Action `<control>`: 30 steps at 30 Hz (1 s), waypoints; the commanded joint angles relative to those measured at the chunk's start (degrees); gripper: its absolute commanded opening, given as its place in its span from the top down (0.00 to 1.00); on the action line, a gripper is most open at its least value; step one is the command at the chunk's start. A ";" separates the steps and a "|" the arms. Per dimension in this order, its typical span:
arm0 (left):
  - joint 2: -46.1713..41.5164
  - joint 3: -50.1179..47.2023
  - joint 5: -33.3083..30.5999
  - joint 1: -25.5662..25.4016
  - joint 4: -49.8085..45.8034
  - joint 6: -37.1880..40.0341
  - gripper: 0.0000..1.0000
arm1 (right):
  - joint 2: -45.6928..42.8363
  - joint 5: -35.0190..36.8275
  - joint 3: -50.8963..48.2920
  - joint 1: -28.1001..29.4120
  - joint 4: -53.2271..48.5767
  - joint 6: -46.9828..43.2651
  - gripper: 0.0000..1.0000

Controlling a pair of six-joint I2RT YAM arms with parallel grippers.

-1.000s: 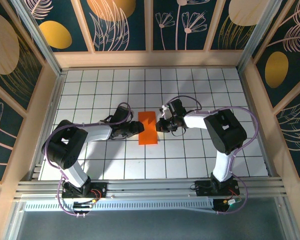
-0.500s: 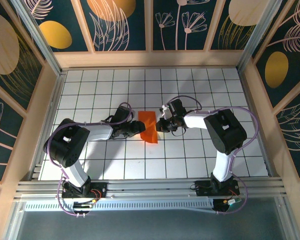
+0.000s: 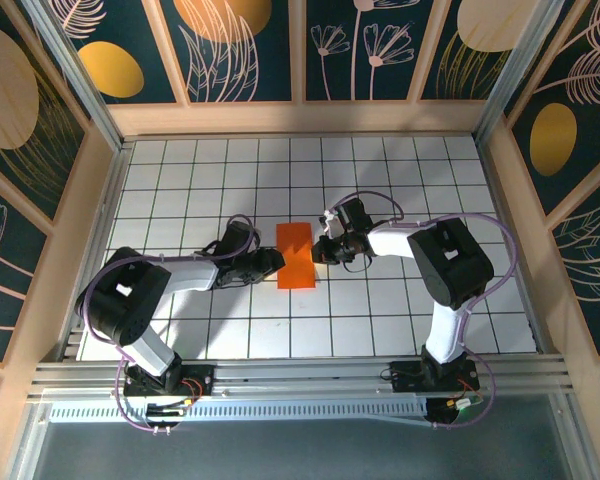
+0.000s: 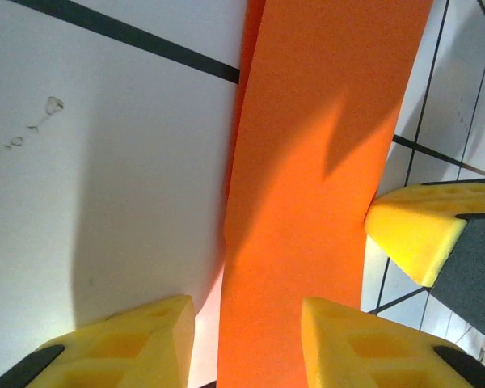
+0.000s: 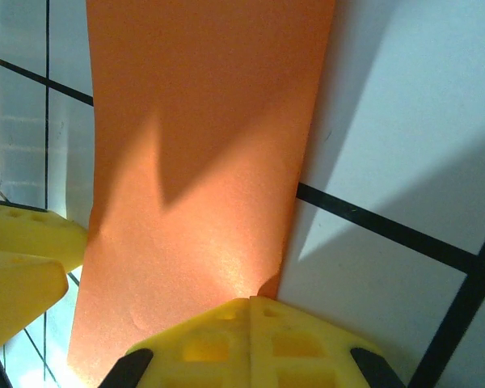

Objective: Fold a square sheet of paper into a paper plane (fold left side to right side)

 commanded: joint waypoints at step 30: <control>-4.33 -1.91 0.39 -2.14 6.46 -9.87 1.00 | -25.32 20.99 -14.26 5.71 7.47 -10.68 0.47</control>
